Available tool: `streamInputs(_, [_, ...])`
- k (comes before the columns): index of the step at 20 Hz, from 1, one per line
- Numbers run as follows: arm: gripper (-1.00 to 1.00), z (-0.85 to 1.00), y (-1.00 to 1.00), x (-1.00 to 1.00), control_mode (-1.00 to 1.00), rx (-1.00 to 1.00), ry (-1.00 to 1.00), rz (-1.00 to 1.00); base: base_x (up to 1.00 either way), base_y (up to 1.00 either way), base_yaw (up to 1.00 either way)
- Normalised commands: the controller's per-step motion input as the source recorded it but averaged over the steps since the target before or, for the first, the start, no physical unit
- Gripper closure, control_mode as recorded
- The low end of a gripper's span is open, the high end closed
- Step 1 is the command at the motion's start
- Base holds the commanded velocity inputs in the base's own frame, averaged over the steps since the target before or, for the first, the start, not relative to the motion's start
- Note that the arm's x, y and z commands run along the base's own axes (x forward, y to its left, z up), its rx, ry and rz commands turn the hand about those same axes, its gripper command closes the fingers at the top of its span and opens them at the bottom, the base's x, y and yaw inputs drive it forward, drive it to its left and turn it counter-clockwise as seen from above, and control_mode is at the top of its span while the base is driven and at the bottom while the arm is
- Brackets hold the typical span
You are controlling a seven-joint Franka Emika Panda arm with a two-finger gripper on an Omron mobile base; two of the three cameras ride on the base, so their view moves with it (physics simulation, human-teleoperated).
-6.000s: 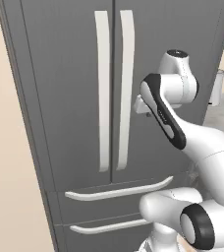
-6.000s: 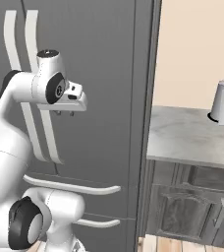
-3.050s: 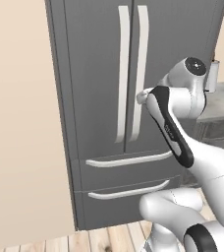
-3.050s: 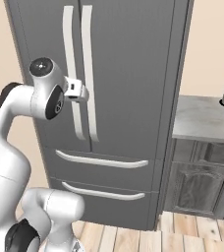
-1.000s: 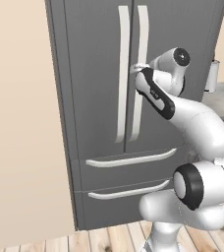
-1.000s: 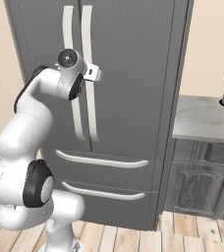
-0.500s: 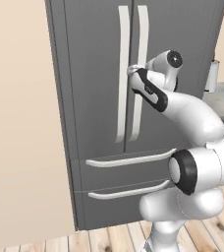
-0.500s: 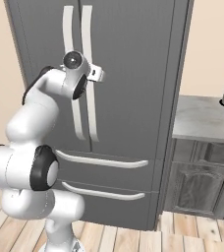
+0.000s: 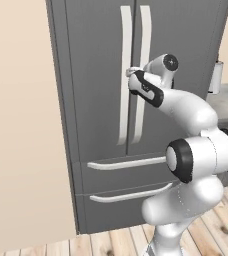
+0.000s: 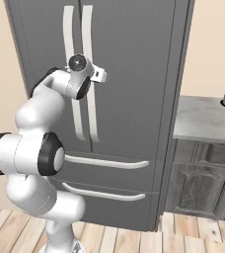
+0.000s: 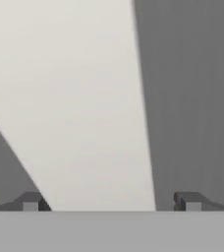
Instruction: Open the fridge, remove the banana, mushroom, and steak, and place them on any counter.
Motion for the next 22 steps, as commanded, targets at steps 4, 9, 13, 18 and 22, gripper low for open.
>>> streamInputs(4, [1.0,-0.23,0.01,0.48,-1.0,0.0,0.0,0.0,0.0,0.0,0.0])
streamInputs(9, [1.0,-0.01,0.0,0.03,-1.0,0.0,0.0,0.0,0.0,0.0,0.0])
streamInputs(13, [1.0,0.0,-0.03,-0.48,-1.0,0.0,-0.04,-0.02,0.0,0.0,0.0])
streamInputs(18, [1.0,0.0,-0.3,-1.0,-1.0,0.0,-0.11,-0.12,0.0,0.0,0.0])
streamInputs(22, [1.0,0.0,-0.58,-1.0,-1.0,0.01,-0.11,-0.16,0.0,0.0,0.0])
